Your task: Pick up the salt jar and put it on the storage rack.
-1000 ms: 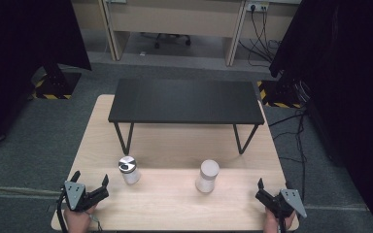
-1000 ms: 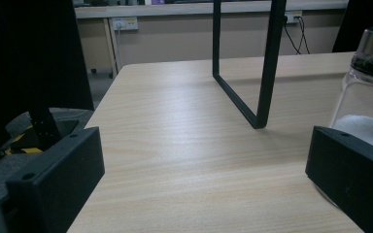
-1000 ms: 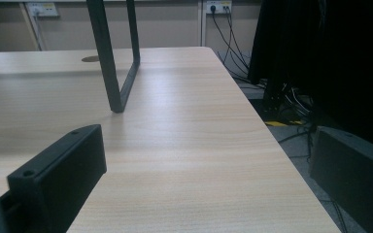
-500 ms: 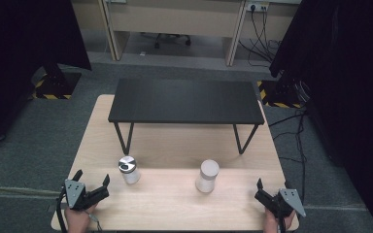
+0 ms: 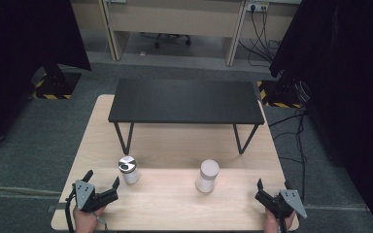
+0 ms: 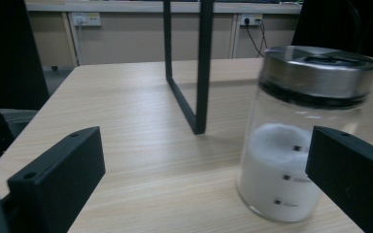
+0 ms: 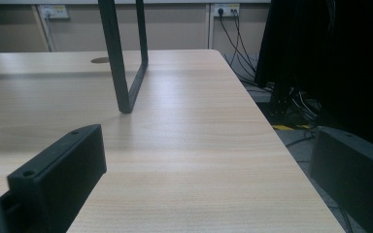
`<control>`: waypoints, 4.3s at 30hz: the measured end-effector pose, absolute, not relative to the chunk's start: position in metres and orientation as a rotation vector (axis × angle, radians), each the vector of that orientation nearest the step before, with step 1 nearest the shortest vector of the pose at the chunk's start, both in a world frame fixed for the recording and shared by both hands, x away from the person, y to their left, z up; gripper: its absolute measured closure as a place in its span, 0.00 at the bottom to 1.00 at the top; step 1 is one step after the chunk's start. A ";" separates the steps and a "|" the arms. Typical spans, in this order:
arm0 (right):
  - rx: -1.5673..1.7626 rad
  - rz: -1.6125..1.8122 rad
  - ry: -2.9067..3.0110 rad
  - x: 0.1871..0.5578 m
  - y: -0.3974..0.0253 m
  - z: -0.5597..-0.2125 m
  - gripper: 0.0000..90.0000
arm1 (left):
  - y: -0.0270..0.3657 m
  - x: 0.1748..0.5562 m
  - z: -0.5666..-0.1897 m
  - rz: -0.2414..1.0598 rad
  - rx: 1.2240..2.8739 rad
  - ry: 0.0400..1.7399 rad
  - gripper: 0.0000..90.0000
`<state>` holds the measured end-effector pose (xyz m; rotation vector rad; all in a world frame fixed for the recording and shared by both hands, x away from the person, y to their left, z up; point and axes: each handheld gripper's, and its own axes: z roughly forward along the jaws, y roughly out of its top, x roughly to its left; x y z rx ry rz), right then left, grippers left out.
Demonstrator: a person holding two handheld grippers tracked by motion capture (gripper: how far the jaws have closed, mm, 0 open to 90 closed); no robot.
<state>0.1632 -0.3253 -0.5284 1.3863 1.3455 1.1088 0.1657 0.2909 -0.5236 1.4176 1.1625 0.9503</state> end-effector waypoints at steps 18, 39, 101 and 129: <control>1.372 1.132 1.334 0.161 -0.328 -0.531 0.00 | 0.259 0.174 -0.519 0.899 1.467 1.106 0.00; 1.358 1.126 1.345 0.161 -0.328 -0.532 0.00 | 0.243 0.203 -0.512 0.883 1.502 1.117 0.02; 1.361 1.115 1.354 0.162 -0.327 -0.530 0.00 | 0.248 0.218 -0.457 0.799 1.566 1.129 0.34; 1.361 1.134 1.343 0.161 -0.328 -0.532 0.00 | 0.233 0.237 -0.373 0.812 1.545 1.091 0.34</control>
